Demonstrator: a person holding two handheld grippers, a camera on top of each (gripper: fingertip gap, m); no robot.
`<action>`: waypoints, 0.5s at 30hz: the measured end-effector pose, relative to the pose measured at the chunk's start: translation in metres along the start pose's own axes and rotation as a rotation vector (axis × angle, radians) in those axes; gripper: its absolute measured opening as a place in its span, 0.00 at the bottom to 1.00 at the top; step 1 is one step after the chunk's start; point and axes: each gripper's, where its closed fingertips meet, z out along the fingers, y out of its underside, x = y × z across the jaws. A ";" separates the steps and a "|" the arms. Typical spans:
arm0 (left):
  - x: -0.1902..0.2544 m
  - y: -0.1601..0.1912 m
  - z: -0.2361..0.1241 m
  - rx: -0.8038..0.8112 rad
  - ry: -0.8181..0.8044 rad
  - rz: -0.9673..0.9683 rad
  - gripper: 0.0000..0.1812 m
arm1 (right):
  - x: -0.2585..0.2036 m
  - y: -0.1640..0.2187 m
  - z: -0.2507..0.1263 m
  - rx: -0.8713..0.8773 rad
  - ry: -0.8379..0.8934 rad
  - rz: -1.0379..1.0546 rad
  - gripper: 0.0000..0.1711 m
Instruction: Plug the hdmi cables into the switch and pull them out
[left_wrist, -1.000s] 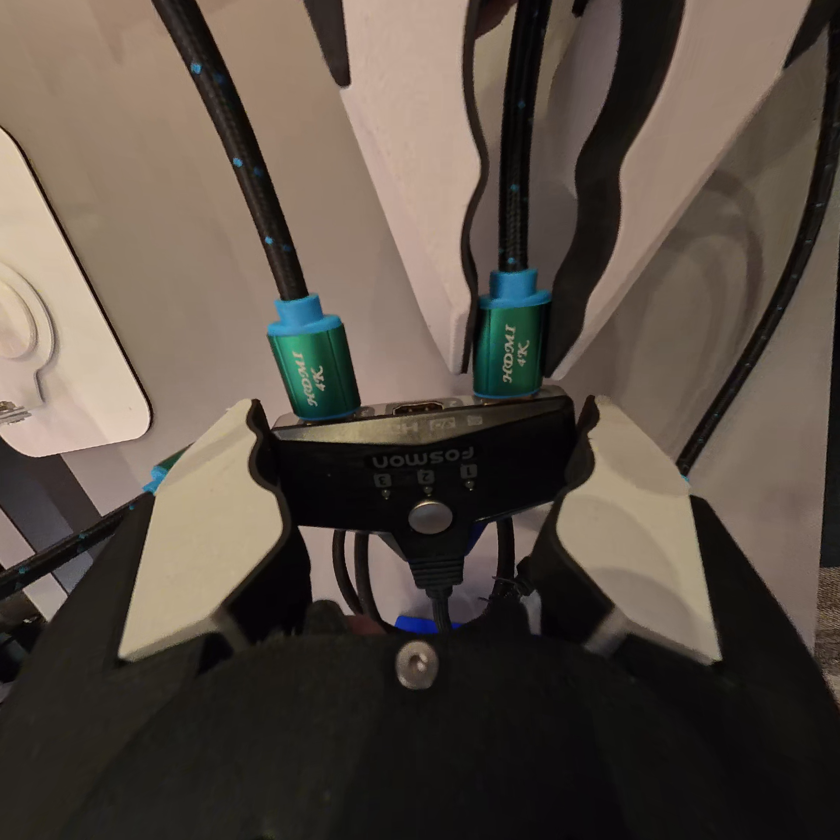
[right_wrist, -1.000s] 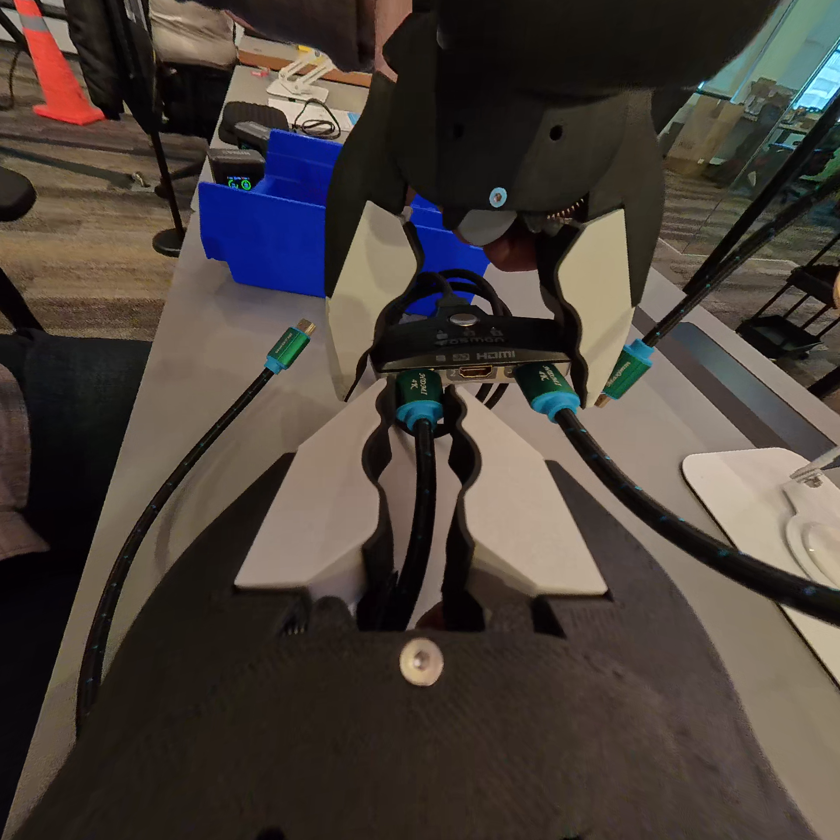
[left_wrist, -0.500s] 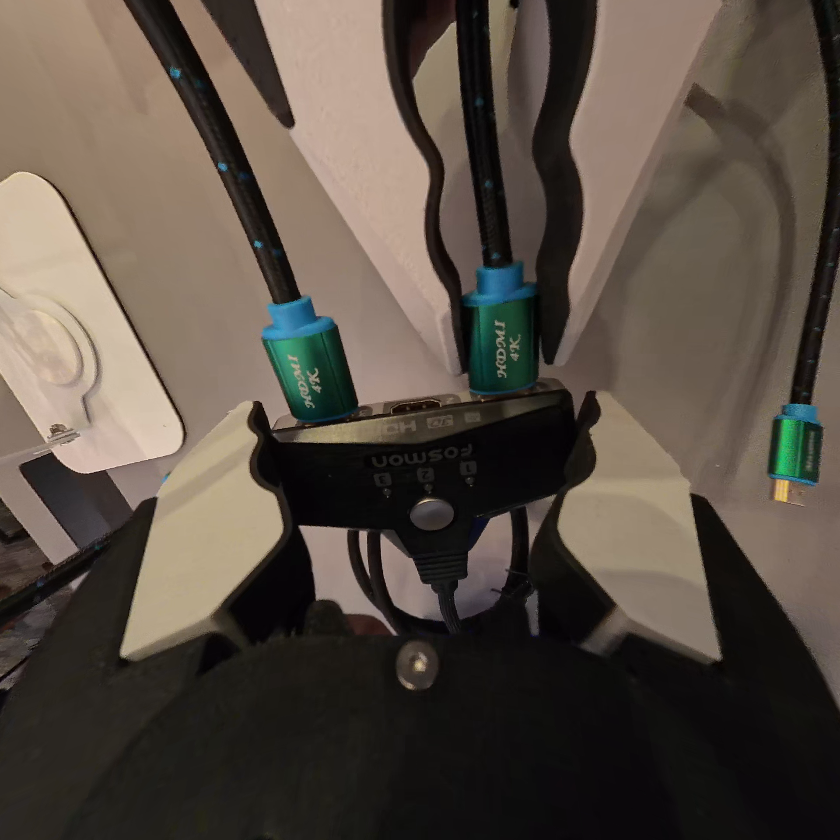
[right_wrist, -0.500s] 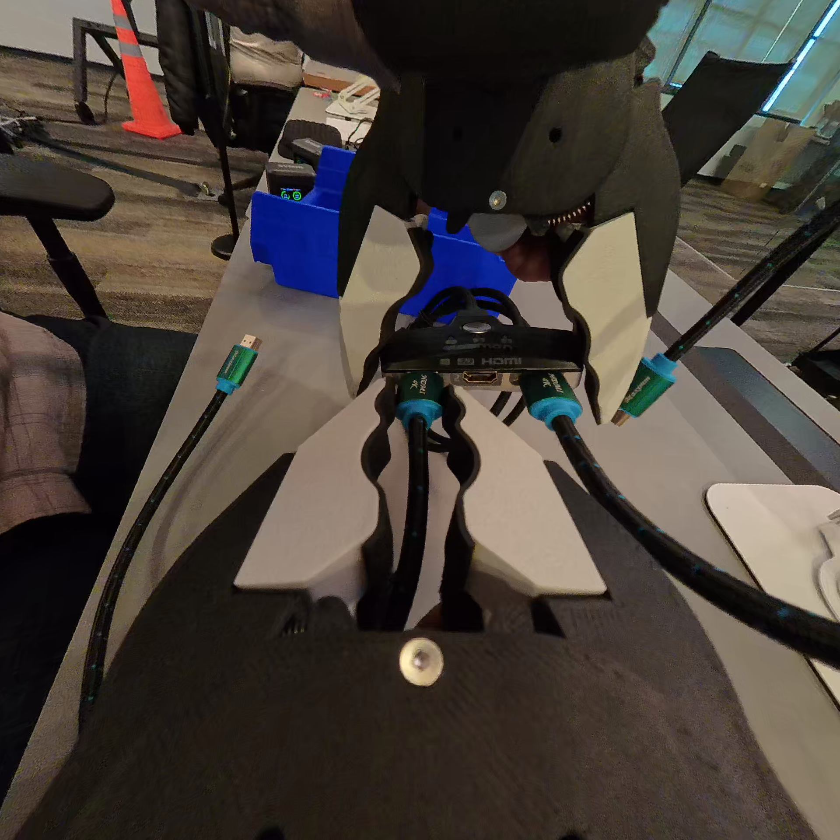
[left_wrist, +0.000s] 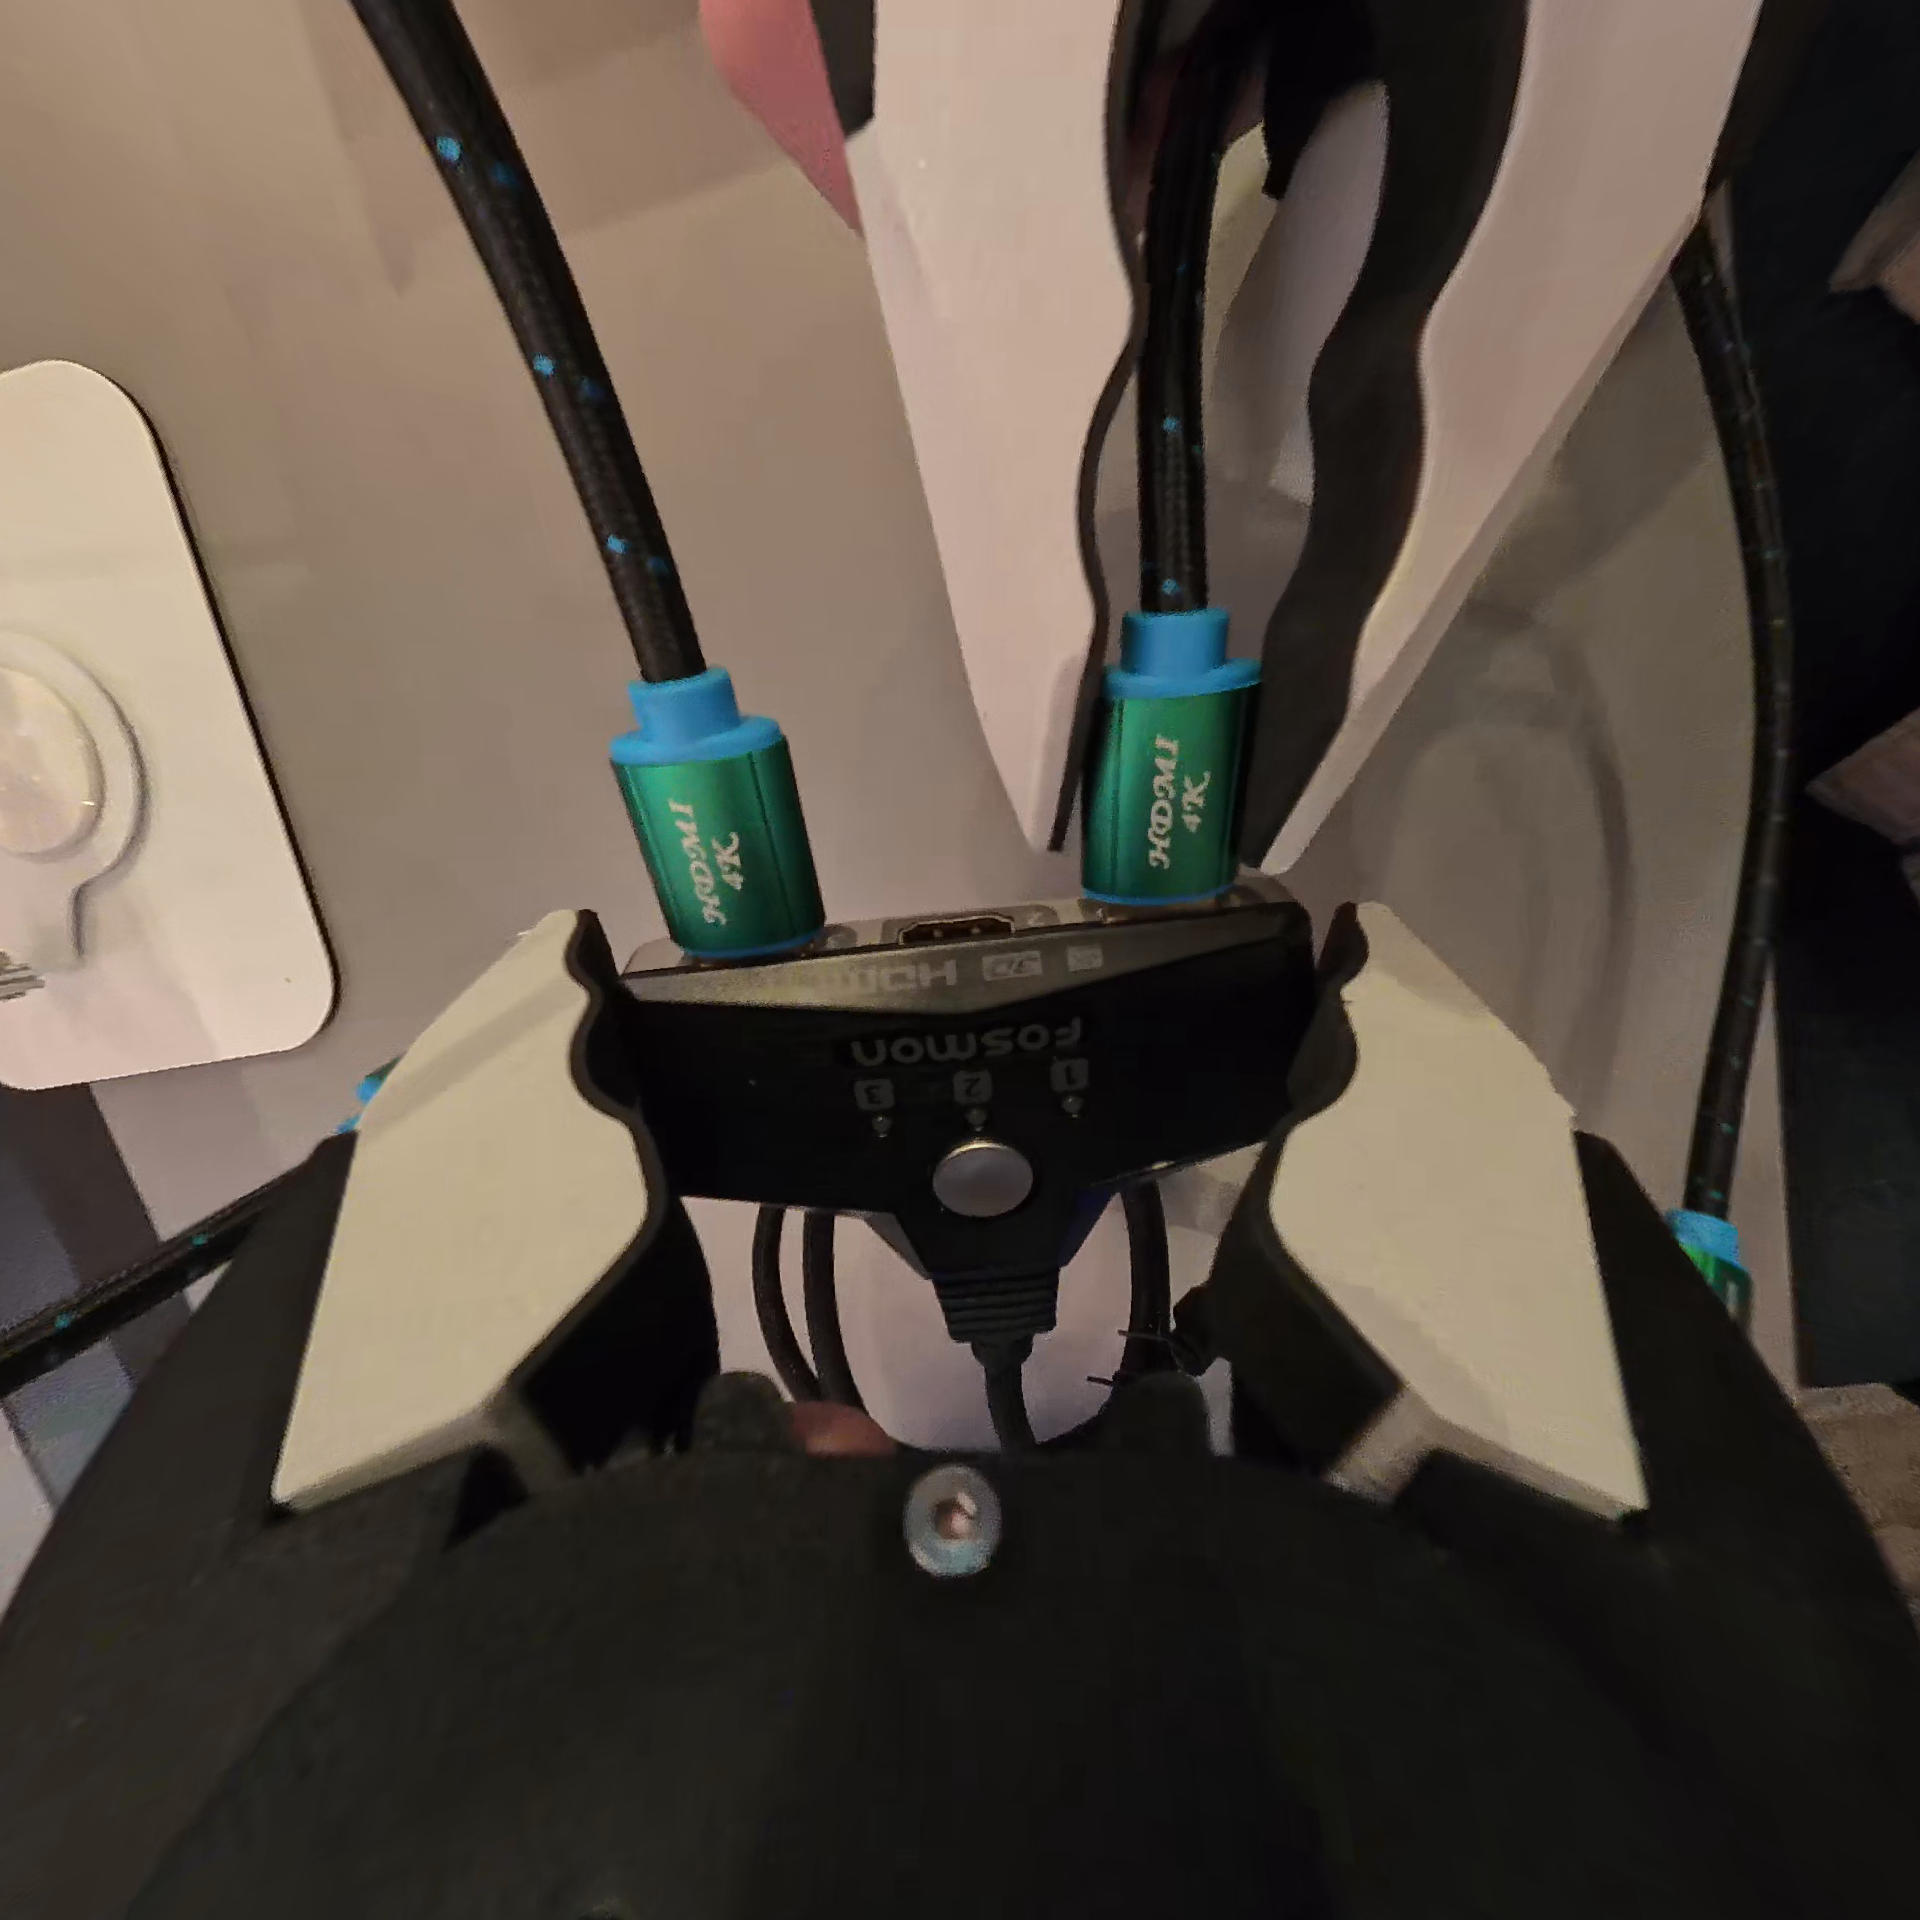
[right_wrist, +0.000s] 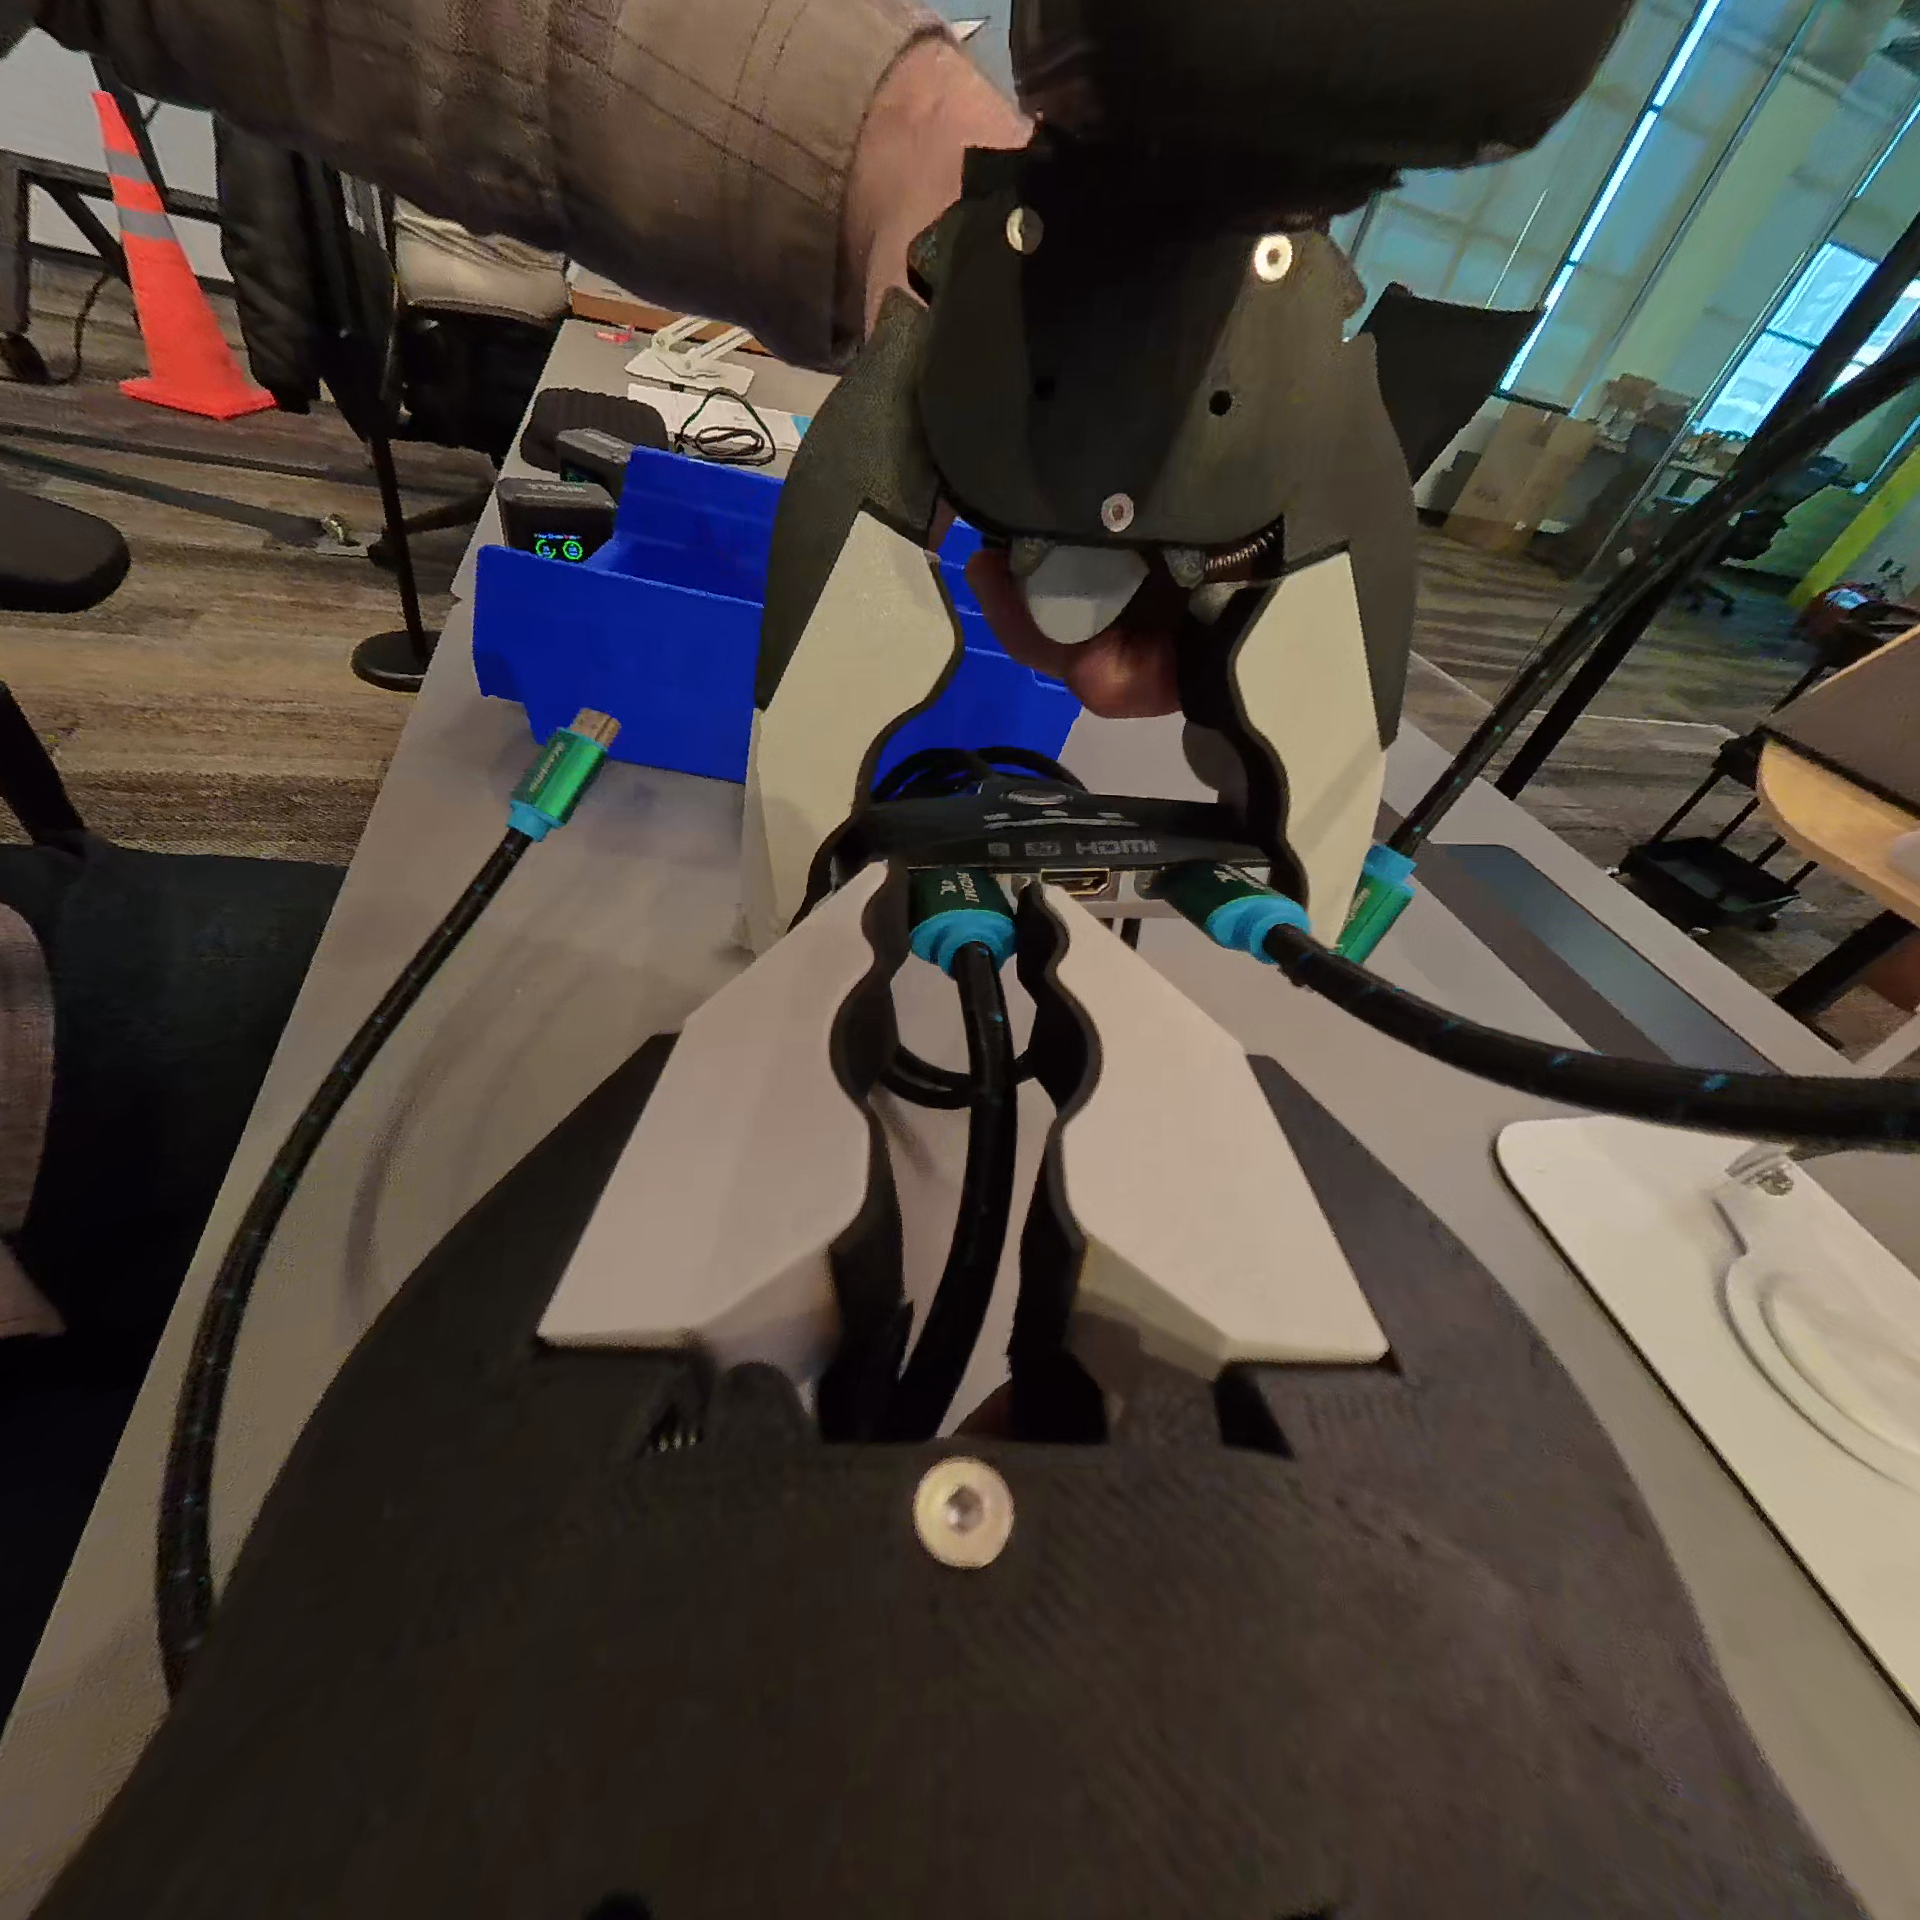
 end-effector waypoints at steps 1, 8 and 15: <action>0.001 0.000 0.000 0.011 0.008 -0.014 0.68 | 0.000 -0.001 0.000 0.000 0.005 -0.006 0.10; 0.005 -0.002 -0.001 0.033 0.002 0.001 0.68 | -0.005 -0.004 -0.001 -0.004 -0.041 -0.009 0.10; 0.006 -0.007 -0.004 0.019 -0.036 0.085 0.68 | -0.010 -0.007 -0.006 0.030 -0.169 0.037 0.10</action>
